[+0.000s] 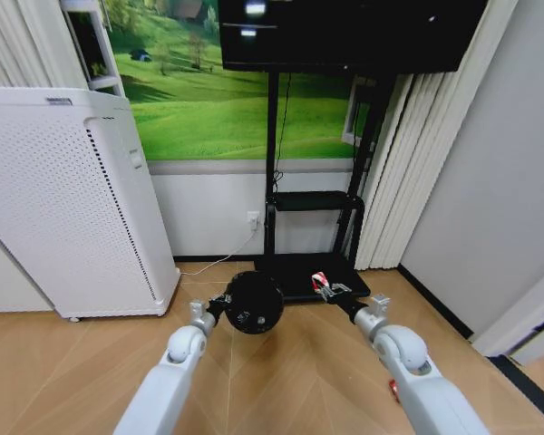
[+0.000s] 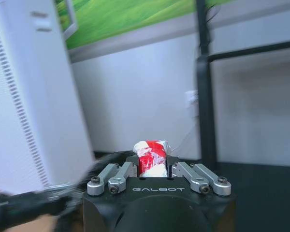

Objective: Pick up the trash bin and place the garbage on the floor into it.

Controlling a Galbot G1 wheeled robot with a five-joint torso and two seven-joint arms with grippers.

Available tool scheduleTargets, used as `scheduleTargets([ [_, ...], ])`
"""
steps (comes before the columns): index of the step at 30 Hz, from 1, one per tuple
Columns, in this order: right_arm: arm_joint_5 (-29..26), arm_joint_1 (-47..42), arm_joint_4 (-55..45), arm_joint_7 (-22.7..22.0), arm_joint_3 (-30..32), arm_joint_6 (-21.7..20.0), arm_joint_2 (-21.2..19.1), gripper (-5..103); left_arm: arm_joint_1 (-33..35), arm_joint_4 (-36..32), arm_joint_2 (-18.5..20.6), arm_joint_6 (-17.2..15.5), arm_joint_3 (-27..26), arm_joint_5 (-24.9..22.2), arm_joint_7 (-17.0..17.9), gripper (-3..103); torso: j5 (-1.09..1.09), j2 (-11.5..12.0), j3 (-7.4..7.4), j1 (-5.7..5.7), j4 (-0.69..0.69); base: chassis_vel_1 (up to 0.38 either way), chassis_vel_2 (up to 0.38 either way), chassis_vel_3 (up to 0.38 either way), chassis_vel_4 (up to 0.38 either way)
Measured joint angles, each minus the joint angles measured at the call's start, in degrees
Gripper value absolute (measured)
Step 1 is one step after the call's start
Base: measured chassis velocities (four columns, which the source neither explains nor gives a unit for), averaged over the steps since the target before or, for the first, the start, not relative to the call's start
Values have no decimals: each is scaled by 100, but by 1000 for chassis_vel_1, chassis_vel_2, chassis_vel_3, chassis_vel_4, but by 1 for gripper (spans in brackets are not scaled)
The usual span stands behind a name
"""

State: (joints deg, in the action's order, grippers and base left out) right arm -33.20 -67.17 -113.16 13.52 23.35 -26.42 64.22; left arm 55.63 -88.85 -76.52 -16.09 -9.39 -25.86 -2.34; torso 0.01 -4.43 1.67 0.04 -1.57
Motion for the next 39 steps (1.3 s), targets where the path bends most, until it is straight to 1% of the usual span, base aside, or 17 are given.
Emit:
scheduleTargets([
  [2,290,37,174,16,-390,122,6,27,-105,50,-99,2,231,2,69,4,0,0,0,0,0,0,0,0,0],
  [7,747,126,585,-189,-687,274,133,25,-175,60,-169,-2,366,2,110,4,-2,0,0,0,-1,0,0,0,0],
  [10,849,189,752,-262,-717,328,164,36,-173,50,-163,-14,382,2,113,4,-1,0,0,0,0,0,0,0,0],
  [12,868,216,784,-257,-695,365,133,47,-169,57,-158,-15,382,7,102,4,-1,0,0,0,1,0,0,0,0],
  [13,868,216,784,-257,-695,365,133,47,-169,57,-158,-15,382,7,102,4,-1,0,0,0,1,0,0,0,0],
  [15,786,220,757,-255,-657,366,91,57,-180,121,-188,-15,384,51,73,4,-1,0,0,0,0,0,0,0,0],
  [16,786,220,757,-255,-657,366,91,57,-180,121,-188,-15,384,51,73,4,-1,0,0,0,0,0,0,0,0],
  [19,712,160,571,-314,-505,371,57,74,-211,123,-235,-15,381,56,65,4,-1,0,0,0,-1,0,0,0,0],
  [20,712,160,571,-314,-505,371,57,74,-211,123,-235,-15,381,56,65,4,-1,0,0,0,-1,0,0,0,0],
  [21,647,119,470,-412,-410,373,55,74,-204,96,-226,-15,364,59,70,4,-1,0,0,0,-1,0,0,0,0],
  [22,521,63,303,-660,-266,377,41,84,-161,25,-186,-15,308,71,74,4,0,0,0,0,-2,0,0,0,0],
  [23,521,63,303,-660,-266,377,41,84,-161,25,-186,-15,308,71,74,4,0,0,0,0,-2,0,0,0,0],
  [24,408,15,179,-877,-139,378,22,84,-106,-47,-132,-15,249,79,74,4,-1,0,0,0,-1,0,0,0,0],
  [26,222,-121,13,-1414,224,347,-23,94,106,-272,36,-23,21,119,81,4,2,0,0,0,0,0,0,0,0],
  [30,195,-267,115,-1719,486,382,7,99,356,-534,219,-27,-317,157,53,4,0,0,-1,0,1,0,0,0,0],
  [32,297,-501,429,-1825,703,561,161,100,598,-794,419,-38,-630,132,15,4,0,0,0,0,2,0,0,0,0],
  [39,368,-829,1083,-1440,935,795,378,100,797,-1197,733,-88,-956,-7,-38,4,-1,0,-1,0,0,0,0,0,0],
])
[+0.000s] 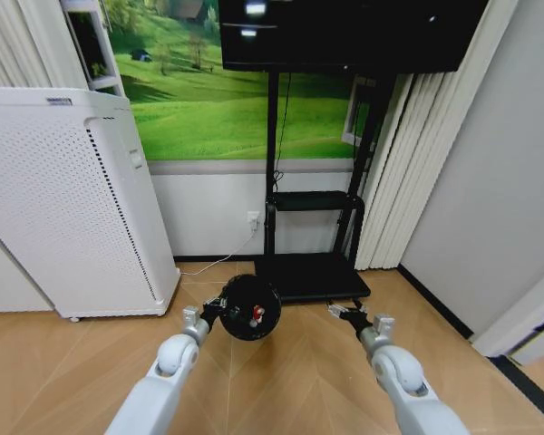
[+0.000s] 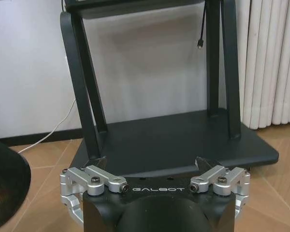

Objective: Pick up the trash bin and place the garbage on the floor into it.

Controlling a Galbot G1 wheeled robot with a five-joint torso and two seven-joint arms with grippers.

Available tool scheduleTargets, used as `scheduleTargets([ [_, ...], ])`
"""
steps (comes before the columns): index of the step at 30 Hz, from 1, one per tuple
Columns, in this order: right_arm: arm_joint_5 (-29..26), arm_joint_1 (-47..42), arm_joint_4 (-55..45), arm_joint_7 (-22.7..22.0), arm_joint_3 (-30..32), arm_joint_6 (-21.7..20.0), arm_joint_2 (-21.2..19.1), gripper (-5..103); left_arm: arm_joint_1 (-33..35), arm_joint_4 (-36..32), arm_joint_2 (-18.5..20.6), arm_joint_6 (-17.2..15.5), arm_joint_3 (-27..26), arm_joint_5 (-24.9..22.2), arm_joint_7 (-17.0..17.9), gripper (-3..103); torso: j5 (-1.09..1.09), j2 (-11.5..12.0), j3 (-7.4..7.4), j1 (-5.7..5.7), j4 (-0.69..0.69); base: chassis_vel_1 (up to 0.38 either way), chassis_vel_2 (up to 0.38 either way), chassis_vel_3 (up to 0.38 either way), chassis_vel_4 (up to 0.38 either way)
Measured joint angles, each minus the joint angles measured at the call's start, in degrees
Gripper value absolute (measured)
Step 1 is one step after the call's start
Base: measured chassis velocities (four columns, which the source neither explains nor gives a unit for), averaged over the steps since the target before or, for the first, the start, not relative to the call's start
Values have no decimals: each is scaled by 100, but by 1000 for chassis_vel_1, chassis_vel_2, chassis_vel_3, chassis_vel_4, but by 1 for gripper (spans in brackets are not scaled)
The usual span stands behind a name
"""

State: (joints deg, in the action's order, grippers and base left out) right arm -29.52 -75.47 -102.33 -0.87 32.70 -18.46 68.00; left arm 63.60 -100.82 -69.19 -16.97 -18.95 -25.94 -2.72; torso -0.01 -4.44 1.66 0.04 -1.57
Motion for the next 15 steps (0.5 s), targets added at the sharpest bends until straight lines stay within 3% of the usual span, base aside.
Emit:
scheduleTargets([
  [9,-31,-116,139,366,45,96,89,100,-16,-42,-15,-28,-41,-27,12,4,2,0,0,0,0,-52,-43,53,54],
  [15,14,-81,245,406,-22,151,153,100,-27,15,-74,-32,-1,-10,23,4,-2,0,0,0,0,-187,-170,174,174],
])
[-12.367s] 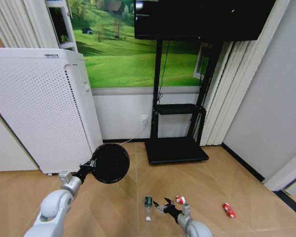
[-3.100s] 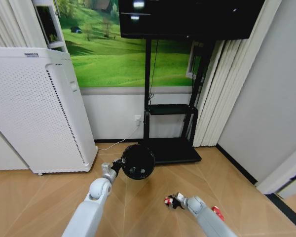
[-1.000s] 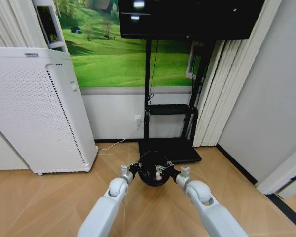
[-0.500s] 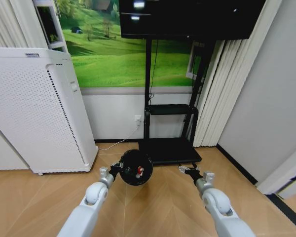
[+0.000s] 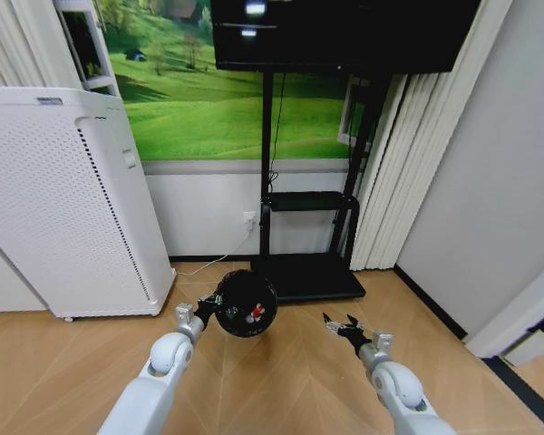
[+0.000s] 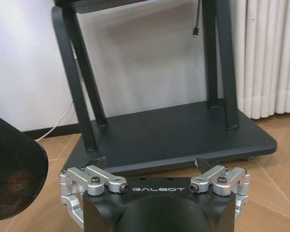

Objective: Pick up the trash bin and place the garbage on the floor into it.

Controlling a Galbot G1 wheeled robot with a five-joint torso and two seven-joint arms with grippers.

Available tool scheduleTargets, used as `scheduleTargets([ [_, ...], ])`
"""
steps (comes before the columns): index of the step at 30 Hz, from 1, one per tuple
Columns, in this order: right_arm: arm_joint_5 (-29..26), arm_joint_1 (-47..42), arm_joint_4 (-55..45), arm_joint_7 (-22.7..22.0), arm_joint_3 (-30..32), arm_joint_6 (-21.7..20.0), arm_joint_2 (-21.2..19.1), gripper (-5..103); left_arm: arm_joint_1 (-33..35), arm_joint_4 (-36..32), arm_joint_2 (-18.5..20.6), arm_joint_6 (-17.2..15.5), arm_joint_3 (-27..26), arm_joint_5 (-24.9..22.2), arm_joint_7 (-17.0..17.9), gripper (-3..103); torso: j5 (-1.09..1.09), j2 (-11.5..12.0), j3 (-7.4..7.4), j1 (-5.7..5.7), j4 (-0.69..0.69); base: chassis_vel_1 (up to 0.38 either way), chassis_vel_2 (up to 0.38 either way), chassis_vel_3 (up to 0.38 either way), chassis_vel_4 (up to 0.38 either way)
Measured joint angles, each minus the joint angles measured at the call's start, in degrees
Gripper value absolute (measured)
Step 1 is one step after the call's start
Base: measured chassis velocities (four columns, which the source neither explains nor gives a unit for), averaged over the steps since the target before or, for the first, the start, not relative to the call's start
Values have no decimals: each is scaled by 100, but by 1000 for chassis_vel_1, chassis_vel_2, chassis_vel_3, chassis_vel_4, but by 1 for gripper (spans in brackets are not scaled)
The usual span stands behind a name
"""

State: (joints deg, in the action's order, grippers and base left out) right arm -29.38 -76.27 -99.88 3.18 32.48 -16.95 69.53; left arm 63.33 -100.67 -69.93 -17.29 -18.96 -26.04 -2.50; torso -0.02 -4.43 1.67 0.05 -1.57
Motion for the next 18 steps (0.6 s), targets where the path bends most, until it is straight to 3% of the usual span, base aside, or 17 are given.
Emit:
scheduleTargets([
  [14,457,-58,524,414,-184,302,-46,100,-71,184,-126,6,-5,11,-15,4,2,0,0,0,-3,-250,-252,253,260],
  [18,711,-96,874,530,-200,486,-24,100,-105,228,-194,13,-6,14,-34,4,3,0,1,0,-4,-110,-114,90,107],
])
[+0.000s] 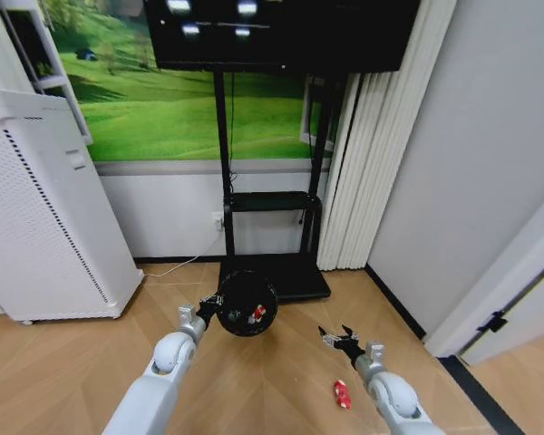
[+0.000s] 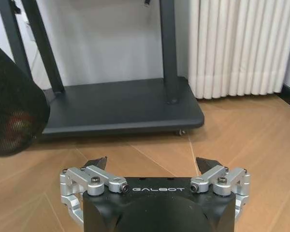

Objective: Pick up the trash bin and place the garbage on the floor into it.

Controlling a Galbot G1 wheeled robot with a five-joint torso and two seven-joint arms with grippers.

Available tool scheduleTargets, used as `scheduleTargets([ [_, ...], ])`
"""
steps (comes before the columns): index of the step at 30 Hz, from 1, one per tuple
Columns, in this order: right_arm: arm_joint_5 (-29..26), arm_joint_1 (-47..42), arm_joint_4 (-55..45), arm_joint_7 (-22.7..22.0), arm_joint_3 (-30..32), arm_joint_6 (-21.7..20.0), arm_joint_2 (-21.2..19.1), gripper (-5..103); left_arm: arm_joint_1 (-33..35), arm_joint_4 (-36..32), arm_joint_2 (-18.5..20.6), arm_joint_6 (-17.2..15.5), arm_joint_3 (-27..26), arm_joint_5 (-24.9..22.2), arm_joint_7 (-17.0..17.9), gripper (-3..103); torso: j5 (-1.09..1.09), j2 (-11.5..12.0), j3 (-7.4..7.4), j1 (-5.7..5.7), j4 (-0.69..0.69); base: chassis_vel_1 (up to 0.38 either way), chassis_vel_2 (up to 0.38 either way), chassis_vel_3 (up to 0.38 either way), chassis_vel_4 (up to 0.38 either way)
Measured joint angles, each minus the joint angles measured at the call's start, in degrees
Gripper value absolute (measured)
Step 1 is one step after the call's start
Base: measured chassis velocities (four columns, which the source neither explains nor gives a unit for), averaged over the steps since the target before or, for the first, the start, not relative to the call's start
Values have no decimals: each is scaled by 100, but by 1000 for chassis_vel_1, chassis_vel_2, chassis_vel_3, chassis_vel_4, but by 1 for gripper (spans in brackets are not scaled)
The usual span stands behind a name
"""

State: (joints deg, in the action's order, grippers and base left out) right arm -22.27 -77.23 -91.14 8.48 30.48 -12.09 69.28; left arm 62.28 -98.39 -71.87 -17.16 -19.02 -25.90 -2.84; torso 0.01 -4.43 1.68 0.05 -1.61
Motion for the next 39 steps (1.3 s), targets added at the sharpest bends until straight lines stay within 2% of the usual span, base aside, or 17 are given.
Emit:
scheduleTargets([
  [8,-90,-51,-63,-35,10,12,10,100,-12,45,-23,9,-44,14,-11,4,0,0,0,0,10,68,50,-39,-48],
  [13,-86,-115,-144,-42,21,12,11,100,-12,22,1,12,-55,12,-19,4,0,0,0,0,2,86,-67,-92,73],
  [21,25,-172,-37,7,14,160,79,100,31,-57,29,12,-82,7,-26,4,0,0,-2,0,4,149,-185,-154,186],
  [25,17,-160,284,83,-88,-19,91,100,31,-82,14,12,-82,5,-26,4,0,-1,-3,-1,4,148,-137,-168,132],
  [27,-89,-88,654,165,-184,-449,94,100,14,-101,13,12,-79,-5,-22,4,0,0,-2,-1,3,16,-14,-47,9],
  [39,99,556,1953,45,-273,-451,472,100,45,-210,46,13,-66,-18,-44,4,0,0,0,0,5,-35,18,26,-20],
])
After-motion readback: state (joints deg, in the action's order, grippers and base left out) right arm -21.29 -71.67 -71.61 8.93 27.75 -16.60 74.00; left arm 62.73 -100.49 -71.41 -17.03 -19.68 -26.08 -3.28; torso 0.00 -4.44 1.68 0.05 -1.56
